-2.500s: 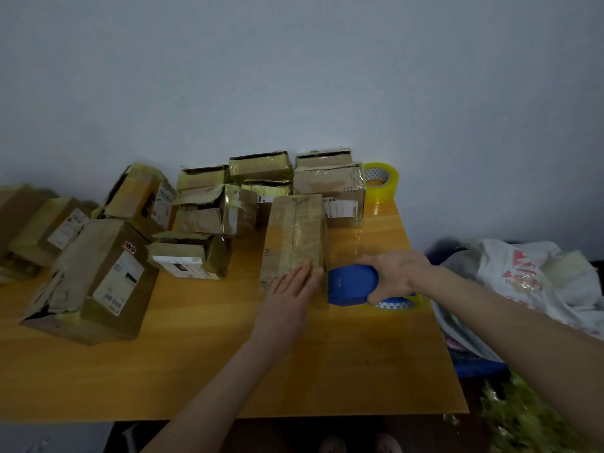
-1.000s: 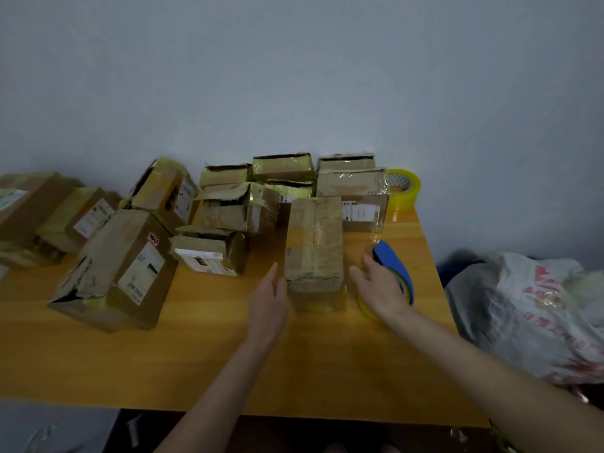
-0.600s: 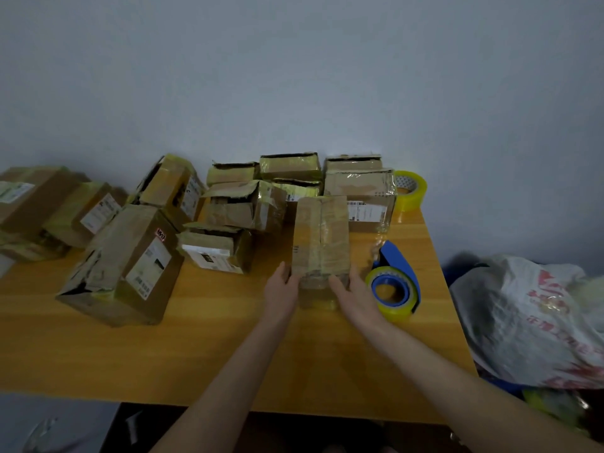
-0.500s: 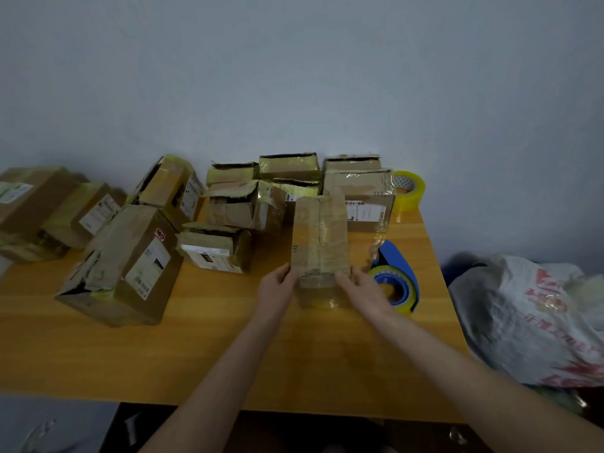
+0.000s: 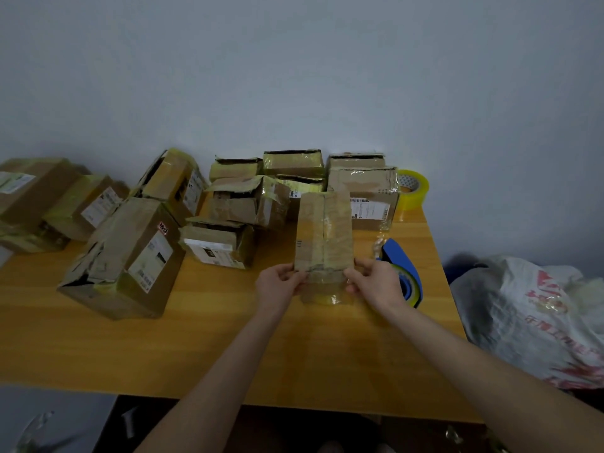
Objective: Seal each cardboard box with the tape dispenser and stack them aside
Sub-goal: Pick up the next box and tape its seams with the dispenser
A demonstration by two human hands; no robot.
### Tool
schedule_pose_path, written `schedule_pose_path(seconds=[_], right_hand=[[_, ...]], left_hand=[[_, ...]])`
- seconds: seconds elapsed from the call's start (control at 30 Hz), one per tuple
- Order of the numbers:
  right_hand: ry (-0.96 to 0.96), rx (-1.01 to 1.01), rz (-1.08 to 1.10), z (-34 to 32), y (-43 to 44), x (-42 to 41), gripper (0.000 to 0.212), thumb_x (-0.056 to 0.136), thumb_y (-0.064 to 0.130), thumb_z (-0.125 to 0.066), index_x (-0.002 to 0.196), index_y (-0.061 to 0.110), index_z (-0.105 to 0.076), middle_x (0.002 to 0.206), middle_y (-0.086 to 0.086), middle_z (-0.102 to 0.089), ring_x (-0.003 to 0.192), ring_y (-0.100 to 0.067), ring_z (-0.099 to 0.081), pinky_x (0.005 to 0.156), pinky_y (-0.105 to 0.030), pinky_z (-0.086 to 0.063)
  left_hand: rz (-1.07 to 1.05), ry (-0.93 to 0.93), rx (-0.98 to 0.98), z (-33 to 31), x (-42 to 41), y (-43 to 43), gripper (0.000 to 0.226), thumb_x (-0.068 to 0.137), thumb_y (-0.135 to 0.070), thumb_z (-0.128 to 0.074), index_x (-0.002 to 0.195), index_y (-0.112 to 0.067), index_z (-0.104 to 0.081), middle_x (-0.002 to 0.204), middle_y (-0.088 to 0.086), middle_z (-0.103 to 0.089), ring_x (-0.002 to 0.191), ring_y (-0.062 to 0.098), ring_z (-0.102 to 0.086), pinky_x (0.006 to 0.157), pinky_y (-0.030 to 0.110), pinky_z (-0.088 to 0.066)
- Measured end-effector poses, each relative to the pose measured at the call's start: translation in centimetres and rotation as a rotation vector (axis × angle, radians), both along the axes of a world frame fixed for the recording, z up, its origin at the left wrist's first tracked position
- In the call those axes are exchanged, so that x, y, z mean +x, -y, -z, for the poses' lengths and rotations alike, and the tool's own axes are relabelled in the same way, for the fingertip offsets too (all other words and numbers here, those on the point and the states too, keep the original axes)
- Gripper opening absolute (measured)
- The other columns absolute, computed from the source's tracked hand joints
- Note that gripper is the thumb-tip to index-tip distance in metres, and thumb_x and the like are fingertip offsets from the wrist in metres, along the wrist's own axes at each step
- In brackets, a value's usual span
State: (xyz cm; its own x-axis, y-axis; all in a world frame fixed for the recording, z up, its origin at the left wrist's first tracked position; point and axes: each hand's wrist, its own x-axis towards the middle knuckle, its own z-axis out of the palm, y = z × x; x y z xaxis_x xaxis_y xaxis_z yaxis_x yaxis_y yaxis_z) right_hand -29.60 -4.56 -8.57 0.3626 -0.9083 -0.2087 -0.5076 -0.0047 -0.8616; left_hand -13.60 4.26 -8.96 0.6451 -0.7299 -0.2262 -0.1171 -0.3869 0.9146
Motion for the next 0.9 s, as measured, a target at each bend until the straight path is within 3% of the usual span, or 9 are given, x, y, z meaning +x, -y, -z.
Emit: schedule_pose_path(seconds=[0.13,0.23,0.3,0.37,0.47,0.53,0.67,0.8,0.9], right_hand=[[-0.099,-0.092,-0.012,0.4,0.1,0.2,0.031,0.089,0.022,-0.068,0.118,0.011,-0.066,0.061,0.005,-0.066,0.047,0.004,-0.059,0.048,-0.008,-0.044],[-0.263,-0.230,-0.077,0.3,0.3,0.2,0.028,0.088,0.034,-0.068,0.107,0.014,-0.068,0.070,0.002,-0.068,0.063,-0.008,-0.064,0.060,-0.026,-0.055],[-0.409,-0.283,-0.113,0.0,0.6,0.2,0.038,0.085,0.043,-0.069,0.111,0.016,-0.064,0.083,-0.001,-0.070,0.075,-0.017,-0.065,0.065,-0.035,-0.056],[-0.526,-0.292,-0.145,-0.2,0.8,0.0,0.056,0.078,0.051,-0.073,0.119,0.020,-0.054,0.094,-0.001,-0.068,0.082,-0.019,-0.065,0.065,-0.035,-0.055],[-0.486,-0.346,-0.157,-0.4,1.0,0.3,0.081,0.073,0.063,-0.070,0.135,0.023,-0.036,0.115,-0.003,-0.063,0.090,-0.022,-0.064,0.062,-0.032,-0.052],[-0.465,-0.373,-0.189,-0.5,1.1,1.0,0.085,0.077,0.068,-0.062,0.144,0.026,-0.028,0.115,-0.007,-0.062,0.081,-0.023,-0.063,0.055,-0.030,-0.045],[-0.511,-0.412,-0.234,0.0,1.1,1.9,0.078,0.086,0.065,-0.052,0.148,0.026,-0.026,0.092,-0.005,-0.068,0.079,-0.023,-0.064,0.064,-0.034,-0.051],[-0.478,-0.428,-0.276,1.0,1.6,1.2,0.078,0.088,0.057,-0.054,0.152,0.027,-0.021,0.096,-0.008,-0.070,0.087,-0.025,-0.065,0.080,-0.040,-0.055],[-0.393,-0.366,-0.313,1.2,1.8,0.3,0.078,0.089,0.044,-0.062,0.153,0.030,-0.018,0.100,-0.007,-0.070,0.092,-0.023,-0.066,0.082,-0.040,-0.055]], left_hand=[[0.051,0.157,-0.004,0.7,0.0,0.0,0.031,0.084,-0.013,-0.071,0.112,-0.001,-0.065,0.076,-0.001,-0.068,0.072,0.010,-0.068,0.070,0.027,-0.059],[0.098,0.359,0.032,1.0,0.2,0.0,0.019,0.081,-0.020,-0.074,0.096,-0.015,-0.064,0.069,-0.012,-0.060,0.062,-0.004,-0.058,0.059,0.010,-0.050],[0.146,0.481,0.122,1.2,0.4,0.1,0.028,0.078,-0.026,-0.077,0.090,-0.022,-0.053,0.072,-0.012,-0.055,0.063,-0.001,-0.052,0.052,0.011,-0.041],[0.174,0.508,0.219,1.2,0.6,0.4,0.043,0.073,-0.034,-0.080,0.098,-0.021,-0.048,0.092,-0.004,-0.058,0.077,0.007,-0.054,0.059,0.015,-0.039],[0.218,0.507,0.221,0.9,0.4,1.2,0.090,0.066,-0.041,-0.083,0.138,-0.016,-0.035,0.131,0.003,-0.044,0.116,0.018,-0.048,0.094,0.030,-0.044],[0.301,0.480,0.157,0.5,0.0,1.8,0.101,0.071,-0.043,-0.079,0.149,-0.014,-0.021,0.144,0.004,-0.038,0.130,0.020,-0.041,0.106,0.038,-0.040],[0.367,0.551,0.134,0.8,-0.4,2.0,0.090,0.084,-0.036,-0.068,0.152,-0.010,-0.015,0.147,0.007,-0.041,0.130,0.022,-0.044,0.104,0.042,-0.042],[0.344,0.588,0.059,1.7,-0.3,1.5,0.089,0.085,-0.022,-0.069,0.152,-0.012,-0.012,0.145,0.010,-0.045,0.128,0.023,-0.048,0.104,0.040,-0.042],[0.336,0.475,0.075,2.1,0.2,1.0,0.097,0.084,-0.013,-0.071,0.153,-0.020,-0.002,0.140,0.004,-0.049,0.124,0.017,-0.050,0.101,0.030,-0.044]])
